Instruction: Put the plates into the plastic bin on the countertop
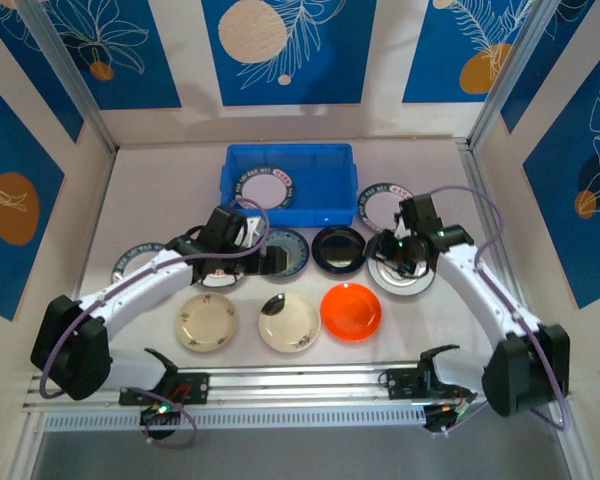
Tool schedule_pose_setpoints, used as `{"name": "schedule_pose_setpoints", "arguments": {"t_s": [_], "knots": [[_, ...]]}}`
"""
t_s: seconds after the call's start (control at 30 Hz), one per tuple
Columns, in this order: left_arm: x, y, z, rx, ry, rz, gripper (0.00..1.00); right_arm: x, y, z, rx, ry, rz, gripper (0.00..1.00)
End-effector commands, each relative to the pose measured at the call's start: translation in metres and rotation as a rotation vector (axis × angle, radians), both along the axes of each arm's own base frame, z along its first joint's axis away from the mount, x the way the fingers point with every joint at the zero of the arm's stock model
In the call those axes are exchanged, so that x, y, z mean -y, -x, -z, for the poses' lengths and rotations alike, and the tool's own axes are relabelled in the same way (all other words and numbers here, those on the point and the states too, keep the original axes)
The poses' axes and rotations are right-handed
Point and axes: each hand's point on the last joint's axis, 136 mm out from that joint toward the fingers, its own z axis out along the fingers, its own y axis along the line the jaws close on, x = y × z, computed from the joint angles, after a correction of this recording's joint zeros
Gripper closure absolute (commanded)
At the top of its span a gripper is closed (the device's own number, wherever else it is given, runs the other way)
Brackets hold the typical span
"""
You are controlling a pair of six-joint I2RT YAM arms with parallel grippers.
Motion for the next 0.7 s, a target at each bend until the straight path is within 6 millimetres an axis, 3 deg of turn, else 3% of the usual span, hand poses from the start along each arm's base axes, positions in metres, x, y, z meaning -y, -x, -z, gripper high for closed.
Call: {"name": "schedule_pose_setpoints", "arguments": {"t_s": [0.0,0.2,0.43,0.67], "knots": [[0.012,-0.004,-0.015,0.037,0.040,0.039,0.07,0.012,0.049,0.025,-0.164,0.021,0.061,0.54],[0.028,-0.009,-0.020,0.048,0.091,0.076,0.07,0.019,0.084,0.046,-0.253,0.048,0.097,0.57],[0.039,-0.014,-0.019,0.044,0.101,0.093,0.07,0.014,0.098,0.077,-0.340,0.066,0.077,0.60],[0.042,-0.017,-0.016,0.045,0.097,0.099,0.07,0.009,0.097,0.091,-0.357,0.061,0.050,0.61]]}}
